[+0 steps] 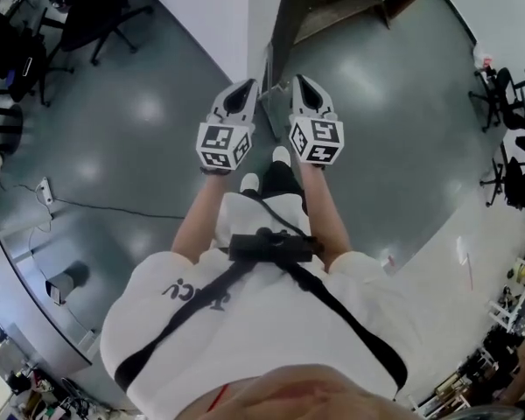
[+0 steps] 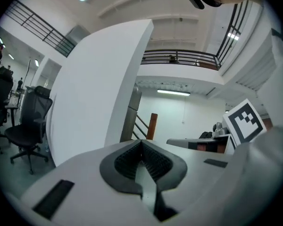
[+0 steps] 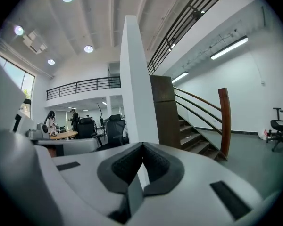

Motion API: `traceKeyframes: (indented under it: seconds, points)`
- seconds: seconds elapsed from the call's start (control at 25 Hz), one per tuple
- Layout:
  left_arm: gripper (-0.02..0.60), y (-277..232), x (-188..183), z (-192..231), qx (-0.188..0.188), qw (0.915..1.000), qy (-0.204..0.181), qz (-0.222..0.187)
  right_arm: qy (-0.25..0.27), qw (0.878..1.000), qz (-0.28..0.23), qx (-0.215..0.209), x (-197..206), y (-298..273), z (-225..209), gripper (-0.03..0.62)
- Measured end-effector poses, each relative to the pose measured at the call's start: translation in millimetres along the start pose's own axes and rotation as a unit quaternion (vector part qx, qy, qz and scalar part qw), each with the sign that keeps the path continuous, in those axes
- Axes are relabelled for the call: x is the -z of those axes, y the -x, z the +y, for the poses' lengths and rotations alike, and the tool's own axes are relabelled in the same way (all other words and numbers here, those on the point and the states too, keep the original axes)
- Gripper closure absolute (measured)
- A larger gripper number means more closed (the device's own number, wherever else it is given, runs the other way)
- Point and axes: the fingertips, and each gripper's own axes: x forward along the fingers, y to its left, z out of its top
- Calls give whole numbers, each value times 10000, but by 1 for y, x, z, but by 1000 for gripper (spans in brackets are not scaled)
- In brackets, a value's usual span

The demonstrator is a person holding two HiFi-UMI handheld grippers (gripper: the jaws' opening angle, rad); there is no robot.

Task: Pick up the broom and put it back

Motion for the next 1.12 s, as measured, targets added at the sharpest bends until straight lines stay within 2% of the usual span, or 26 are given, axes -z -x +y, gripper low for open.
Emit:
traceKeyframes:
  seconds: [0.2, 0.4, 0.6, 0.92, 1.12]
  points:
    - [572, 16, -34, -7, -81, 9983, -501, -292, 146, 9997, -210, 7, -20, 21, 17, 588]
    - [572, 20, -62, -18, -79, 9960, -683, -578, 362, 9971, -657, -135, -50, 30, 38, 588]
    - [572, 22, -56, -19, -15, 9964, -614, -581, 472, 9969, -597, -189, -48, 25, 51, 588]
    - [572, 25, -44, -21, 63, 9976, -487, -489, 409, 9983, -412, 54, -35, 26, 45, 588]
    - [572, 26, -40, -20, 117, 9978, -405, -510, 395, 9987, -328, 30, -25, 27, 49, 588]
